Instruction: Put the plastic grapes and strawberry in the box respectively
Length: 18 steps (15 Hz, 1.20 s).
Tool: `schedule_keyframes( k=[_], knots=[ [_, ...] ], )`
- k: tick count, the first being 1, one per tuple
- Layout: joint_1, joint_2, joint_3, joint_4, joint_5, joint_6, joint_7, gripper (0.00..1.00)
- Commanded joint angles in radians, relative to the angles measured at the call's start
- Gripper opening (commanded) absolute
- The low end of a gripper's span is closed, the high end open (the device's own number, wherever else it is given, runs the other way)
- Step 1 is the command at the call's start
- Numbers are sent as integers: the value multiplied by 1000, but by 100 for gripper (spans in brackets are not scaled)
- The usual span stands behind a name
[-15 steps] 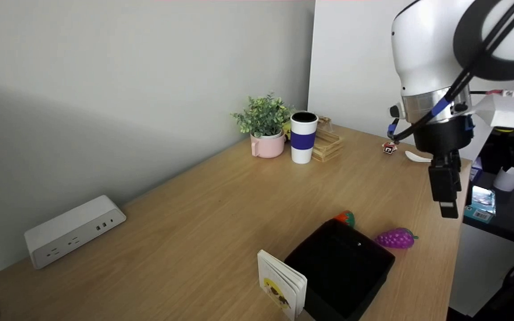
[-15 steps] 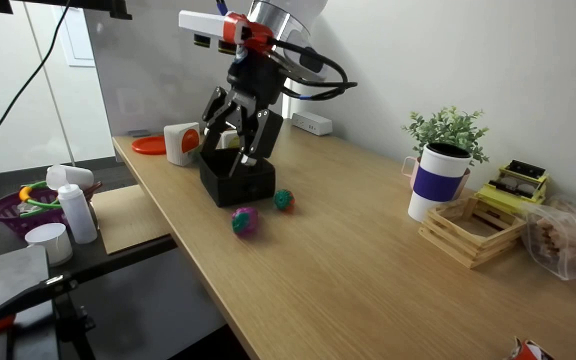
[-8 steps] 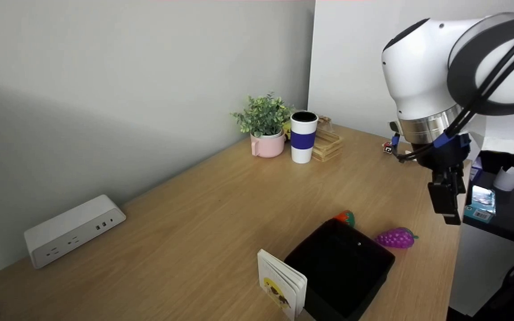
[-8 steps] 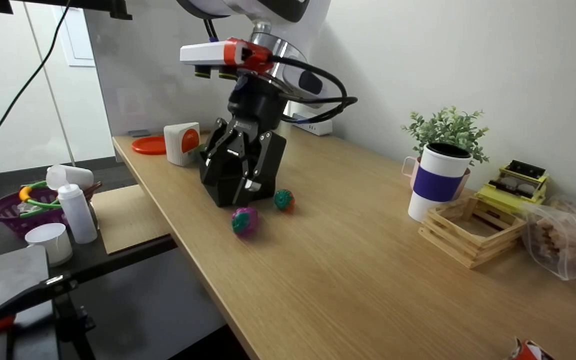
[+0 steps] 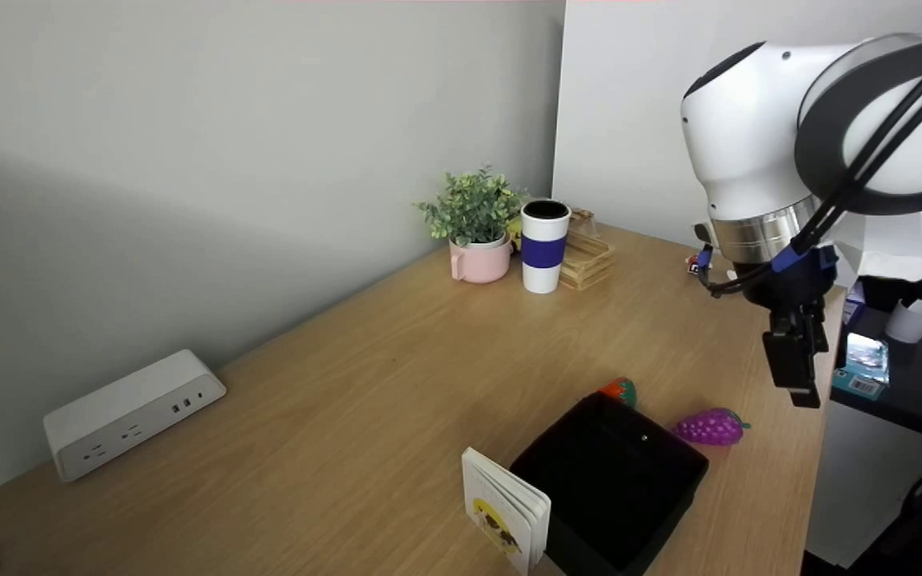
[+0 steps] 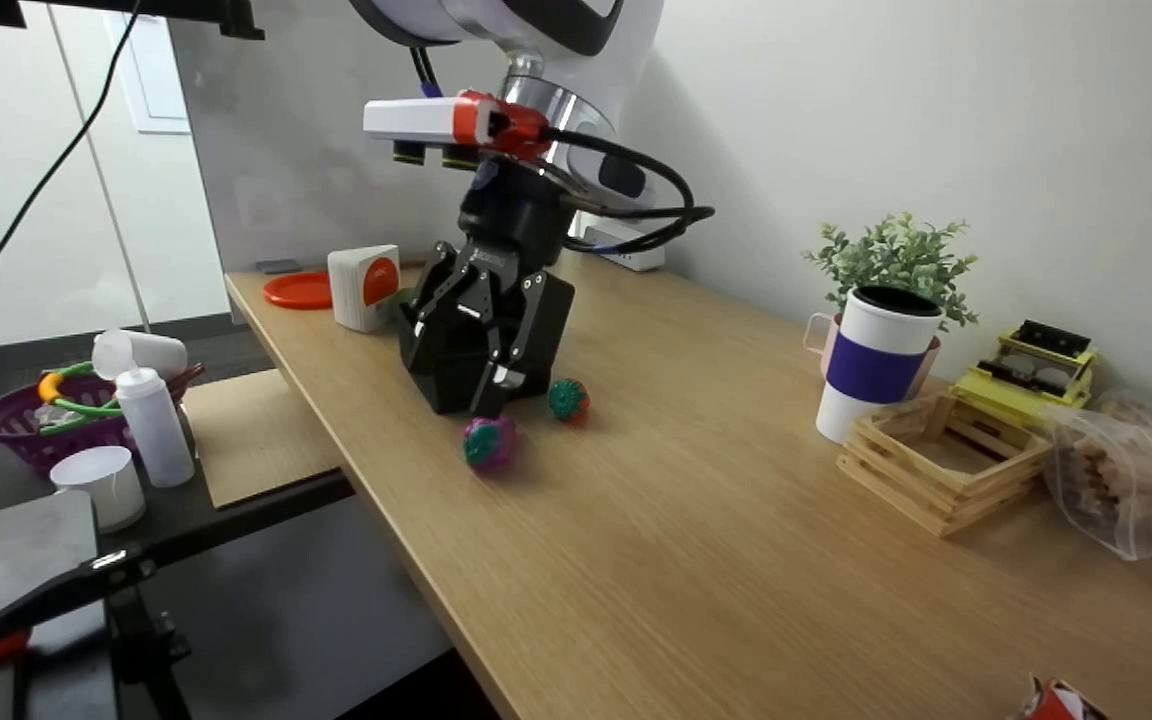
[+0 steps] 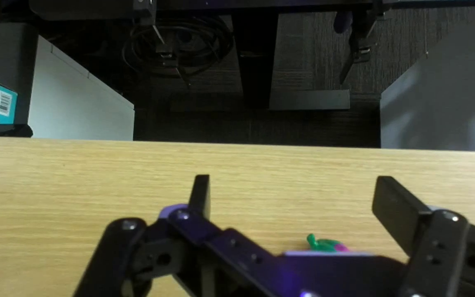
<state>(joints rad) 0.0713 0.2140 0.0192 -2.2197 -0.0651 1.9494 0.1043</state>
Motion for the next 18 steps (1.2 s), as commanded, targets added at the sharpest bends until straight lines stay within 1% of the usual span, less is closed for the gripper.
schedule_keyframes(
  k=[1, 3, 5, 8, 11, 12, 16, 18],
  knots=[
    [-28, 19, 14, -4, 108, 158, -67, 100],
    [-31, 42, 23, 7, 177, 231, -125, 100],
    [-27, 68, 28, 21, 187, 239, -191, 100],
    [-16, 117, 28, 54, 107, 114, -249, 100],
    [-4, 154, 32, 83, 26, 14, -274, 100],
    [-13, 121, 32, 39, 57, 76, -240, 100],
    [-10, 145, 37, 62, 34, 43, -252, 100],
    [-15, 149, 35, 62, 56, 76, -232, 100]
  ],
)
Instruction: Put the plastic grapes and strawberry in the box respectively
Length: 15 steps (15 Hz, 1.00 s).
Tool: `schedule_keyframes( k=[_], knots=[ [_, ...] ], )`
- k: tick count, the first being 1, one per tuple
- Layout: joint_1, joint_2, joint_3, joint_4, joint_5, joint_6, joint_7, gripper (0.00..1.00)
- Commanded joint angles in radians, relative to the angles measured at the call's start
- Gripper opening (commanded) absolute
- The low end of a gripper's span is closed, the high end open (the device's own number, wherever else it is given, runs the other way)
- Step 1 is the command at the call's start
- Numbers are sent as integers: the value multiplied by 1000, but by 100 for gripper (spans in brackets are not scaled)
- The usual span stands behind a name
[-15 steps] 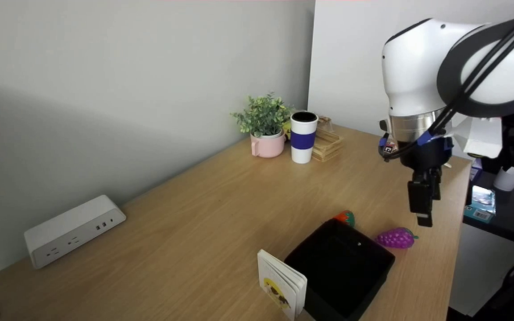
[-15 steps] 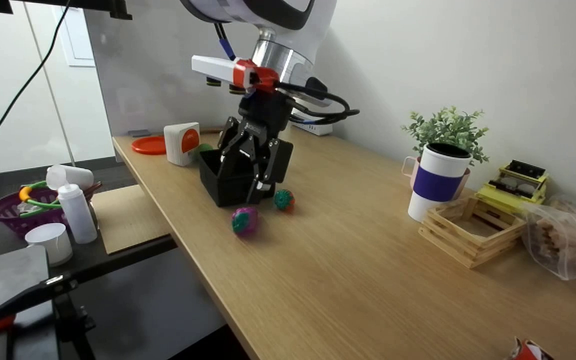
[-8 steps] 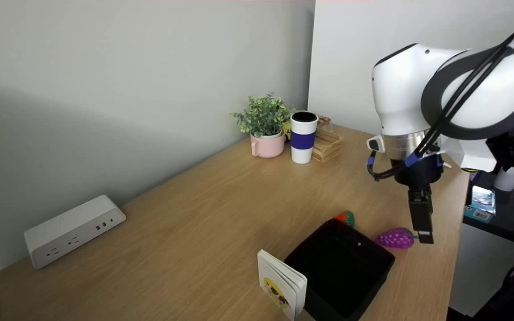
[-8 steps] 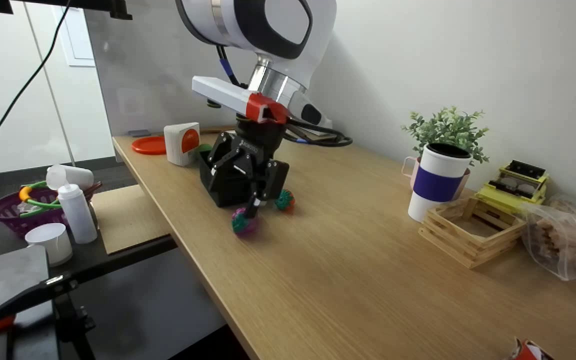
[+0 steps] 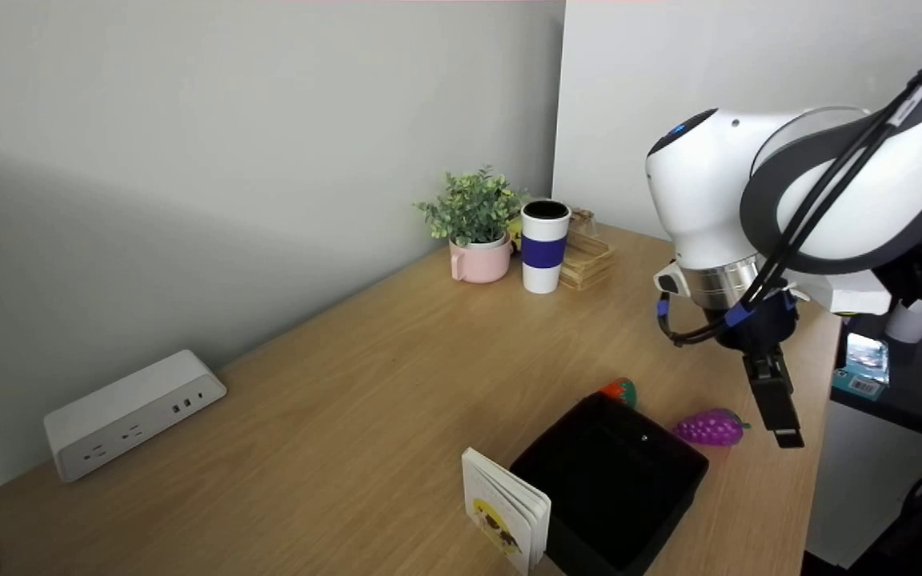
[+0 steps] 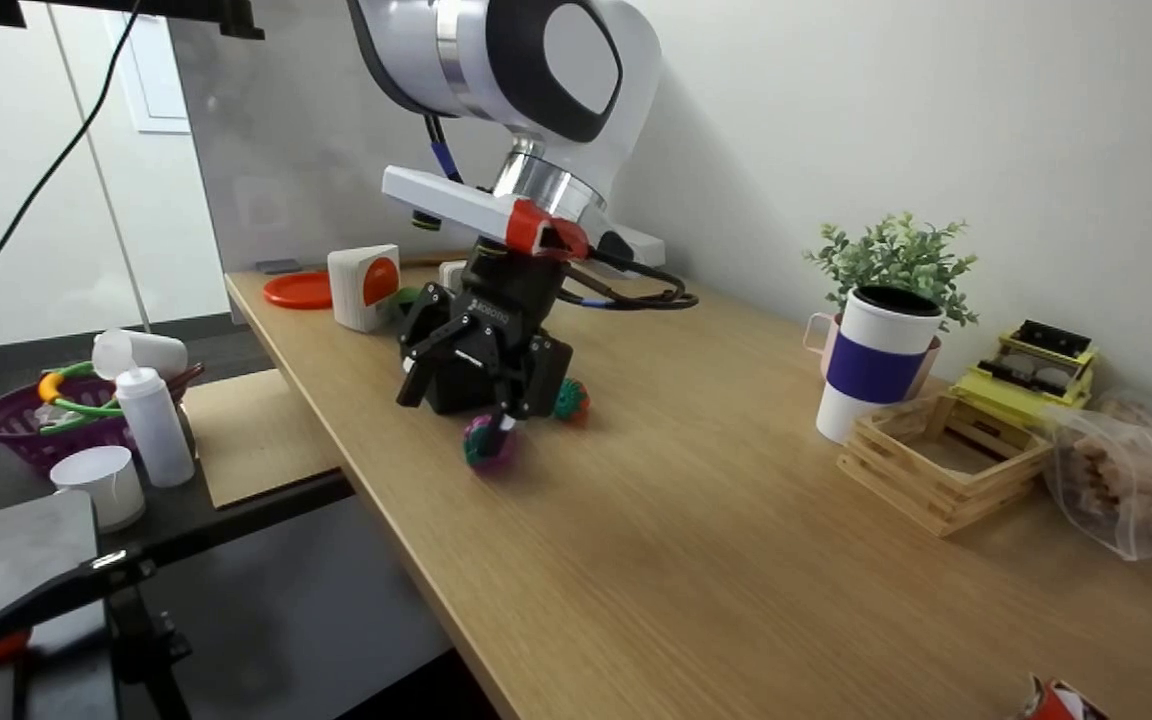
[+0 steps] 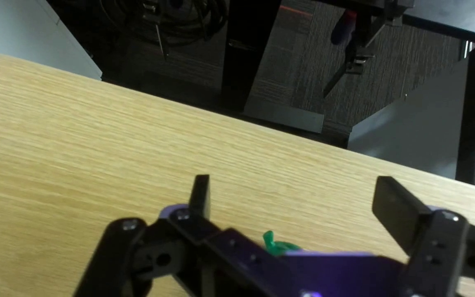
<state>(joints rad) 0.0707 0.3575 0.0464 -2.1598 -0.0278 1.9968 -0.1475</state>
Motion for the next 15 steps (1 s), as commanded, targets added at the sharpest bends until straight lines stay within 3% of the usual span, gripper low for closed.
schedule_keyframes(
  k=[1, 5, 10, 15],
  knots=[
    [-28, 12, 13, 6, 68, 51, 17, 100],
    [-52, 41, 16, 13, 164, 102, -37, 100],
    [-43, 82, -2, 31, 71, 42, -34, 100],
    [-44, 77, 5, 13, 70, 69, -27, 100]
  ],
)
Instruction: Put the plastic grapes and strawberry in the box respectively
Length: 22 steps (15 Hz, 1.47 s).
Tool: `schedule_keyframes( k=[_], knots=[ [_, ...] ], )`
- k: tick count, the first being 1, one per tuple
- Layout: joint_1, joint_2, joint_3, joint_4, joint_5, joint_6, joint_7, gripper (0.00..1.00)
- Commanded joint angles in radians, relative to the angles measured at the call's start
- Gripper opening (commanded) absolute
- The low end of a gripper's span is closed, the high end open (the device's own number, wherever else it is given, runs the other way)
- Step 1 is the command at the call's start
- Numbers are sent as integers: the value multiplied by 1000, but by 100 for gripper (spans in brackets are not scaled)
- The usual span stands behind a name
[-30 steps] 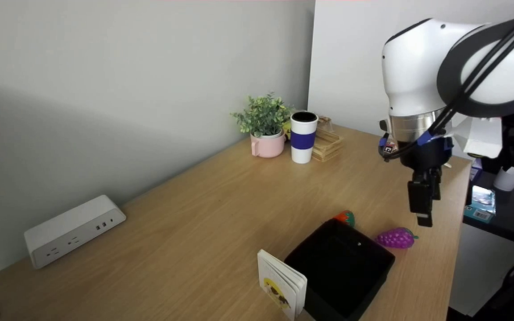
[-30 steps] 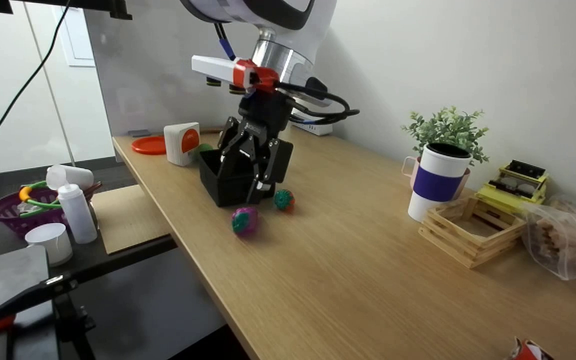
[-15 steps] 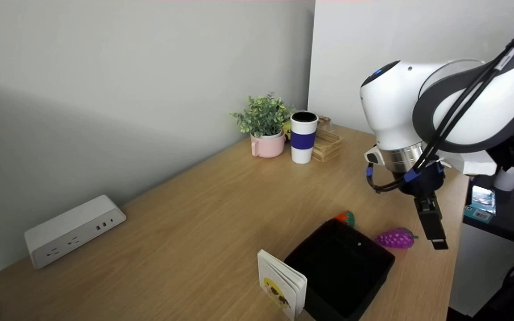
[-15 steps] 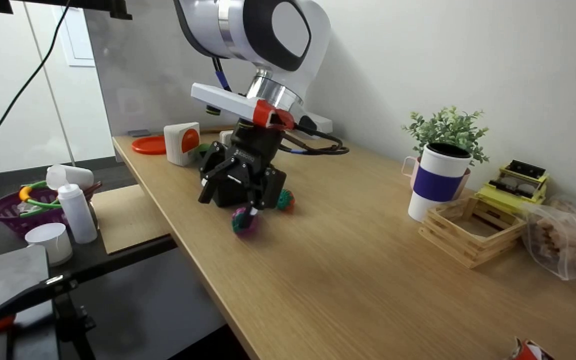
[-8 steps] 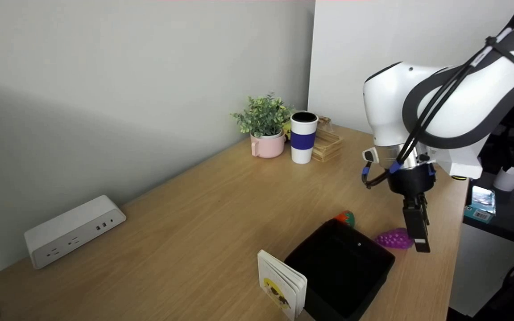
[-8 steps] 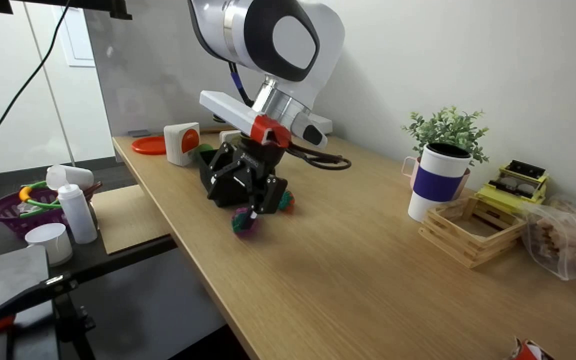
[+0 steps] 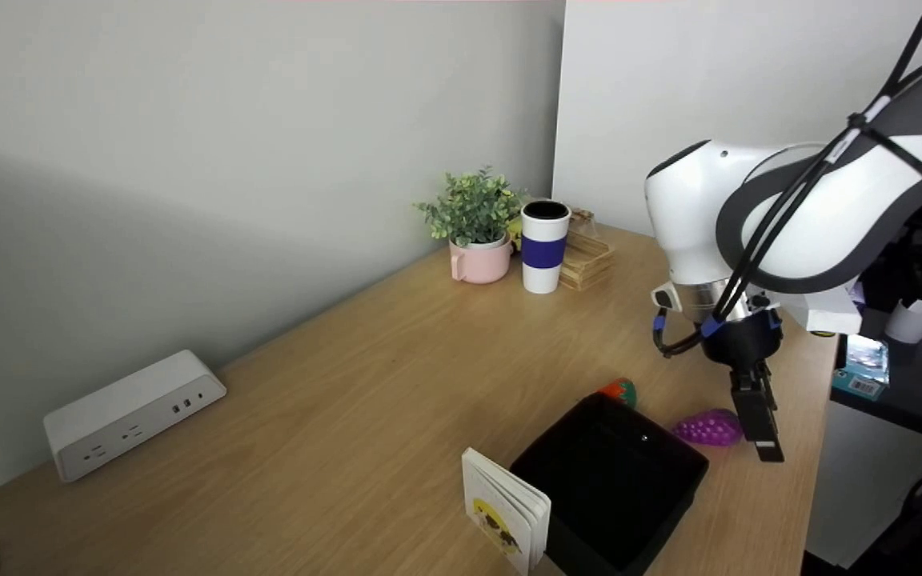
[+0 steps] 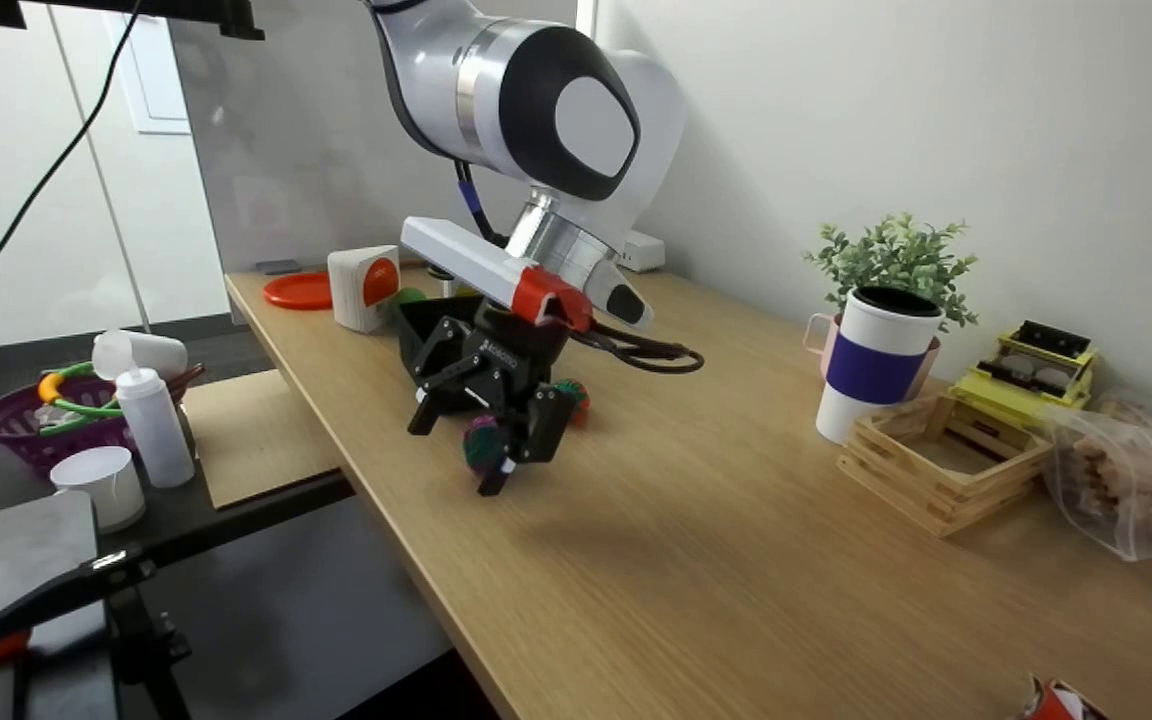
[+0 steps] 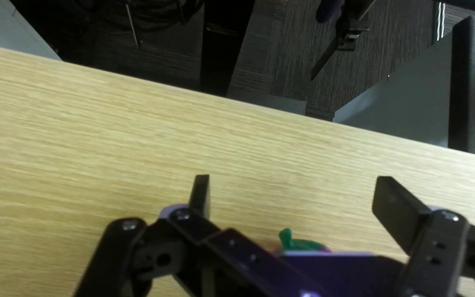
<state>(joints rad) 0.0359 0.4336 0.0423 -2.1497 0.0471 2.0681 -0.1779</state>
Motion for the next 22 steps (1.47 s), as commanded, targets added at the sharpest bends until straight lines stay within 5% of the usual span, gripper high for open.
schedule_keyframes(
  k=[1, 22],
  knots=[
    [-8, 1, 8, 4, -6, 7, 9, 100],
    [-26, 5, 53, -1, 130, 246, 10, 98]
  ],
)
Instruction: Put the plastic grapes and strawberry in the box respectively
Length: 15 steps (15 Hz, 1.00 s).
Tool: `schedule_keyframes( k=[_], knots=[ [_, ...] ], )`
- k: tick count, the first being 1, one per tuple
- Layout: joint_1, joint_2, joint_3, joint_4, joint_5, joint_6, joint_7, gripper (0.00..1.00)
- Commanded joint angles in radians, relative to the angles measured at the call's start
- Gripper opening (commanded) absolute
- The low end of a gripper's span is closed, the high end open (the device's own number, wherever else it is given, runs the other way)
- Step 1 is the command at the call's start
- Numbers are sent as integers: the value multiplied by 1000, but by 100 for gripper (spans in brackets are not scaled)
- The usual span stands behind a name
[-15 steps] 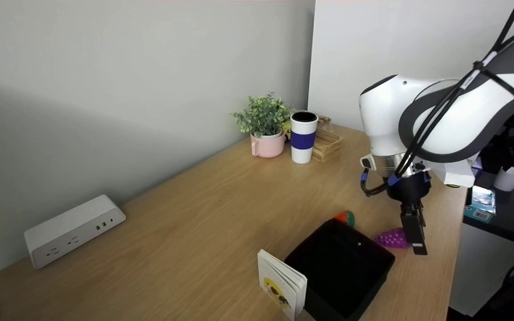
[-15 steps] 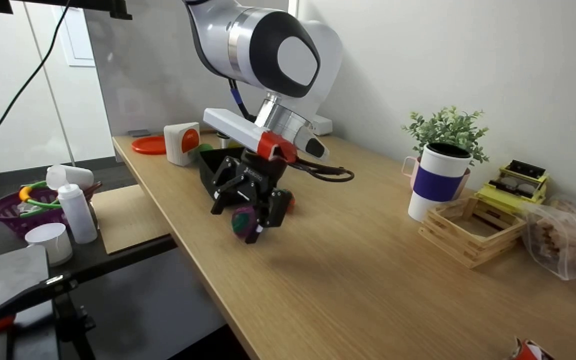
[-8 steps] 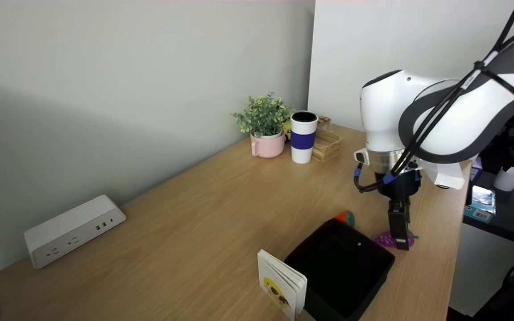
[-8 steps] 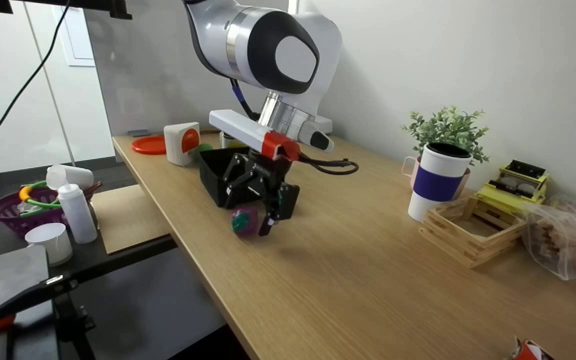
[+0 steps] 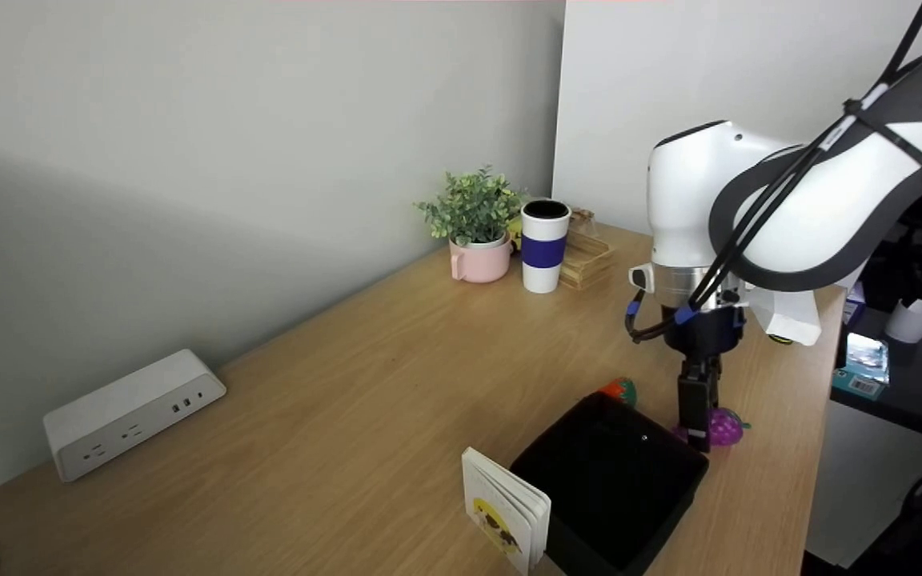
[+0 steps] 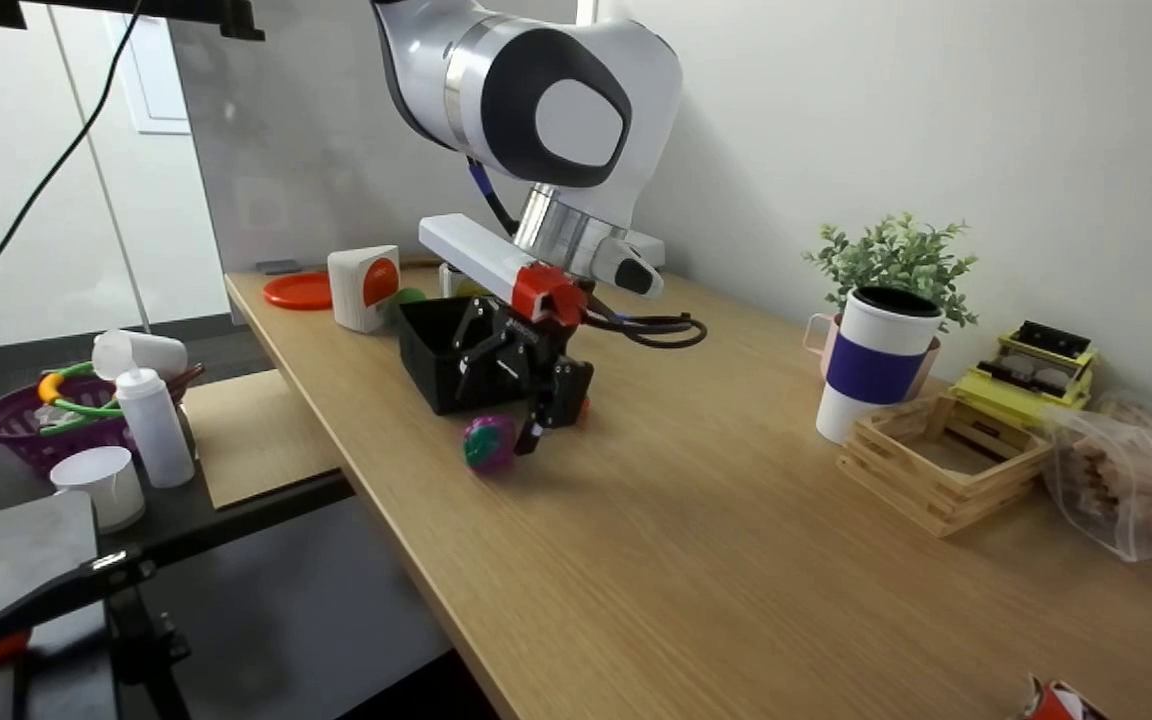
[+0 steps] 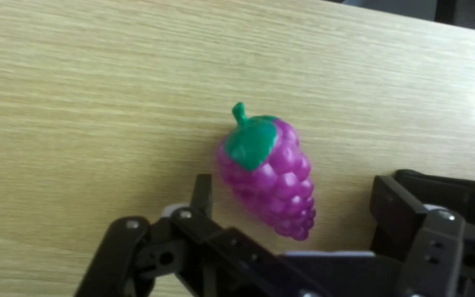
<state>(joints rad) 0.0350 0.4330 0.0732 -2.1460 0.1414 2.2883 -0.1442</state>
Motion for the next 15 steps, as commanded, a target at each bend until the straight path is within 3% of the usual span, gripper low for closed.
schedule_keyframes(
  k=[1, 4, 6, 7, 8, 12, 15],
  knots=[
    [-25, 5, 22, -6, 40, 26, -24, 99],
    [-23, 3, 16, -11, 38, 25, -17, 100],
    [-24, 0, 13, -15, 35, 25, -14, 93],
    [-25, -1, 12, -16, 33, 25, -12, 85],
    [-25, -1, 11, -18, 31, 24, -10, 69],
    [-25, -1, 8, -20, 26, 24, -4, 53],
    [-25, -1, 7, -20, 25, 22, -3, 57]
  ],
)
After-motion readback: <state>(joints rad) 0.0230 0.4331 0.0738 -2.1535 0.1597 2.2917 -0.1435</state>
